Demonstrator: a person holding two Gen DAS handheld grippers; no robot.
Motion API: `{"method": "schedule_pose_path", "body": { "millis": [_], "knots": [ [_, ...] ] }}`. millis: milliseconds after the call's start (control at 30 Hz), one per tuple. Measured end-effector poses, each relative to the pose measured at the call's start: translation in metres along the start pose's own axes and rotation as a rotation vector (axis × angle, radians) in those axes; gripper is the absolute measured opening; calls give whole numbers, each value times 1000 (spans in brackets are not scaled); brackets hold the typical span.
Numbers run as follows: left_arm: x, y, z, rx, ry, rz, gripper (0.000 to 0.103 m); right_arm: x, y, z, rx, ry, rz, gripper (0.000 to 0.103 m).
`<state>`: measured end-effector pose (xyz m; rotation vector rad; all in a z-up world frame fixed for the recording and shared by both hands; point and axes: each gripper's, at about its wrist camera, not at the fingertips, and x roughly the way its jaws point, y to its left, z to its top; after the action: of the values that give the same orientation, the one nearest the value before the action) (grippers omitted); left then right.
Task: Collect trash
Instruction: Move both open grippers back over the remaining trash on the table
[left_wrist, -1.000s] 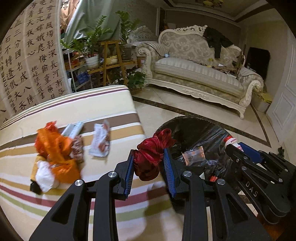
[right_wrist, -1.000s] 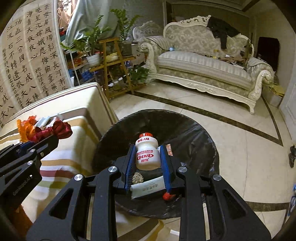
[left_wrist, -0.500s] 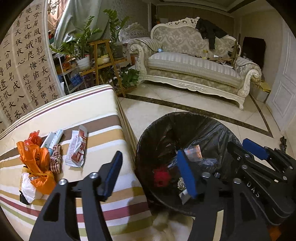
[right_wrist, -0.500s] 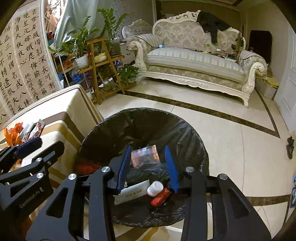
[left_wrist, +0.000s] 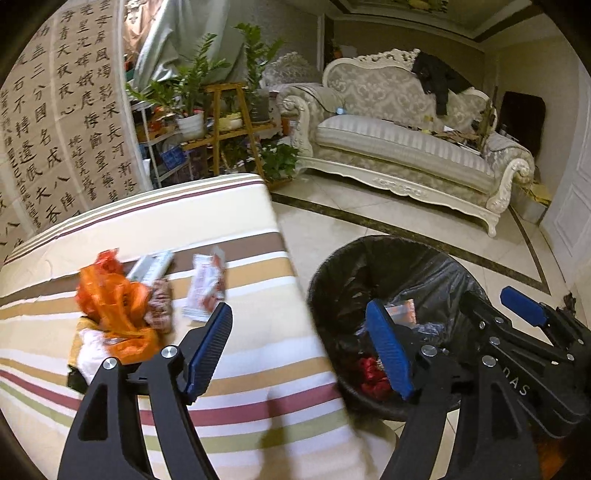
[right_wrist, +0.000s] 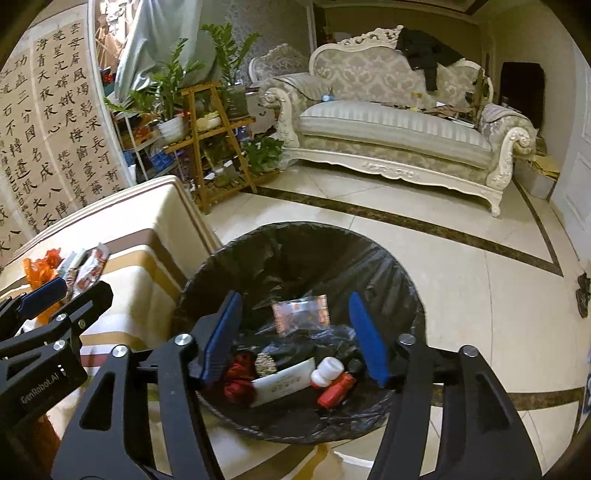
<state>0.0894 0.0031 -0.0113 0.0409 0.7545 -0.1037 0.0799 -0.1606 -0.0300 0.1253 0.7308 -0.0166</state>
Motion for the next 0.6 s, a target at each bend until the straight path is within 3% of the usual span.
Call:
{"method": "schedule_pose_path", "body": {
  "millis": [600],
  "knots": [
    [-46, 115, -27, -172, -16, 182, 73, -16, 102, -6, -146, 7, 174, 62]
  ]
}}
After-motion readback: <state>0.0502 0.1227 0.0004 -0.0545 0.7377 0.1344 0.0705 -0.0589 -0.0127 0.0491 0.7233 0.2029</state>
